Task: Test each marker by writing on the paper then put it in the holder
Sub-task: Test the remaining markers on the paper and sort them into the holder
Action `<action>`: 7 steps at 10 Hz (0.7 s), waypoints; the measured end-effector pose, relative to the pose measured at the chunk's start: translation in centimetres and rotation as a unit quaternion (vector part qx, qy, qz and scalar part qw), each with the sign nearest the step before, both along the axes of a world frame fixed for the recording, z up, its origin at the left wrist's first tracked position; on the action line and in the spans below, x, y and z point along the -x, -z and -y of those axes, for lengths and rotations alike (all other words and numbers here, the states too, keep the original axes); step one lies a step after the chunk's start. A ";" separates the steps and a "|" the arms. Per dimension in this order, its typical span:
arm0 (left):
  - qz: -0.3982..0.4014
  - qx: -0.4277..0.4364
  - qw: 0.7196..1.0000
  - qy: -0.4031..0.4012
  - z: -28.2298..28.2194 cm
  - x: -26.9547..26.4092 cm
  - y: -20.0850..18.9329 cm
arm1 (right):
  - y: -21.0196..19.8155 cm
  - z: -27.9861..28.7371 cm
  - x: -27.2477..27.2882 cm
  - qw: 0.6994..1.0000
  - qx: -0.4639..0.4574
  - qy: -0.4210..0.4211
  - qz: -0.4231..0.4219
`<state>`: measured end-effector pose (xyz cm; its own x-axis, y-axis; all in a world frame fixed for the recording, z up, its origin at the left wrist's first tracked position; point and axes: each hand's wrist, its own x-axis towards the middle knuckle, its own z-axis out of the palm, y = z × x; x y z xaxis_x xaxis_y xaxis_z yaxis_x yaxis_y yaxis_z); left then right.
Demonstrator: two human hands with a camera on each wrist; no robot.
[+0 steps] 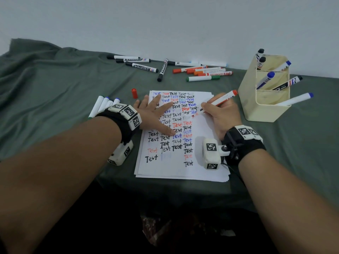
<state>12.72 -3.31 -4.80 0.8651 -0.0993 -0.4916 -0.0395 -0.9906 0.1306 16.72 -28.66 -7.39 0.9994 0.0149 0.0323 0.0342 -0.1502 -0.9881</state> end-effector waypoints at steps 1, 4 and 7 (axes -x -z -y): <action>-0.001 0.000 1.000 0.000 0.0 0.0 0.0 | 0.0 0.0 0.1 1.000 -0.001 0.002 -0.006; -0.004 0.000 1.000 0.000 0.1 0.1 -0.1 | 0.0 0.1 0.0 1.000 -0.008 0.017 -0.001; -0.002 -0.001 1.000 0.004 0.1 0.1 -0.1 | -0.3 0.2 0.4 0.999 -0.018 0.030 0.009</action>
<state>12.65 -3.40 -4.72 0.8622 -0.1043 -0.4958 -0.0460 -0.9907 0.1284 16.27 -28.87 -7.09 0.9977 -0.0464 0.0491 0.0434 -0.1172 -0.9922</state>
